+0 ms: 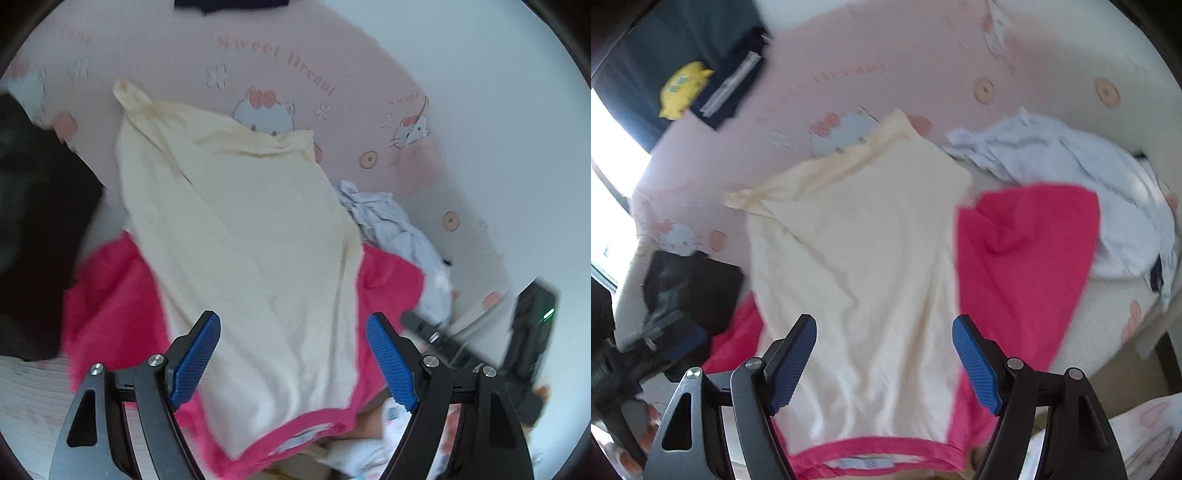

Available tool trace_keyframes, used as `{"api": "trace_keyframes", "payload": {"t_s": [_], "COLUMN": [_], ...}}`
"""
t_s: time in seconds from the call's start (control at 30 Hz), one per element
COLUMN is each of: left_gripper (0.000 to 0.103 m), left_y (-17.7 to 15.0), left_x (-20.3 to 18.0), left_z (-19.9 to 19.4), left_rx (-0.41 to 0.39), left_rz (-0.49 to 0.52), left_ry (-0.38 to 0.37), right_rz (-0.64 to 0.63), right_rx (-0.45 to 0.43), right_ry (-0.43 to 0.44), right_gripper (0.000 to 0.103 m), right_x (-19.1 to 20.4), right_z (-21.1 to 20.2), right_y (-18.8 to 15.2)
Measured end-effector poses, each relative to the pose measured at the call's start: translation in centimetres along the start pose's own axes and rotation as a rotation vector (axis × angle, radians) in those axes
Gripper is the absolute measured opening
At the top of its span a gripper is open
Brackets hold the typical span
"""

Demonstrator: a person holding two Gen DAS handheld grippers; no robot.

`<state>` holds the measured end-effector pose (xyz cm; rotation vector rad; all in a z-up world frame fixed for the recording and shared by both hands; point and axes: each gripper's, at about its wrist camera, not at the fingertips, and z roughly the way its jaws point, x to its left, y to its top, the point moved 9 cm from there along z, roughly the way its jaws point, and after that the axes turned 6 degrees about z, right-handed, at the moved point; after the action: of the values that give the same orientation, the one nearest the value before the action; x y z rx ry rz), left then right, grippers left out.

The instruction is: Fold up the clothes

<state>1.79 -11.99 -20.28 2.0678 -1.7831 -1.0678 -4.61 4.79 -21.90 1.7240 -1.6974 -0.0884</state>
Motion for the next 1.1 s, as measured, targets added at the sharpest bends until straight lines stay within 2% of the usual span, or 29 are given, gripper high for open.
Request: {"api": "trace_keyframes", "payload": {"t_s": [0.13,0.2,0.43,0.57,0.73,0.9,1.03,1.1], "left_gripper": [0.081,0.081,0.081,0.081,0.081,0.081,0.081,0.081], "left_y": [-0.9,-1.9,-6.0,-6.8,-7.8,-8.9,-9.2,-9.7], "left_x": [0.7,1.3,4.1,6.0,7.1,8.0,9.2,9.6], "left_z": [-1.9,-2.6,-4.3,-4.9,-4.6,-4.6,-4.6,-4.1], "left_rx": [-0.023,-0.011,-0.002,-0.043,-0.003,0.030,0.051,0.067], "left_rz": [0.092,0.115,0.052,0.065,0.263,0.420,0.605,0.732], "left_ry": [0.087,0.108,0.068,0.142,0.290,0.347,0.449,0.509], "right_rz": [-0.040,-0.071,-0.104,-0.161,-0.261,-0.336,-0.414,-0.437], "right_rx": [-0.037,-0.049,-0.118,-0.119,-0.083,-0.046,0.015,0.063], "right_ry": [0.039,0.013,-0.050,-0.067,-0.083,-0.088,-0.093,-0.088], "right_gripper": [0.076,0.076,0.076,0.076,0.076,0.076,0.076,0.076], "right_x": [3.5,4.5,5.2,5.6,6.7,7.7,8.5,8.9], "right_z": [-1.2,-1.7,-2.8,-2.1,-1.2,-0.3,1.3,2.4], "right_y": [0.1,-0.3,-4.0,-5.7,-7.4,-8.9,-10.9,-12.0]}}
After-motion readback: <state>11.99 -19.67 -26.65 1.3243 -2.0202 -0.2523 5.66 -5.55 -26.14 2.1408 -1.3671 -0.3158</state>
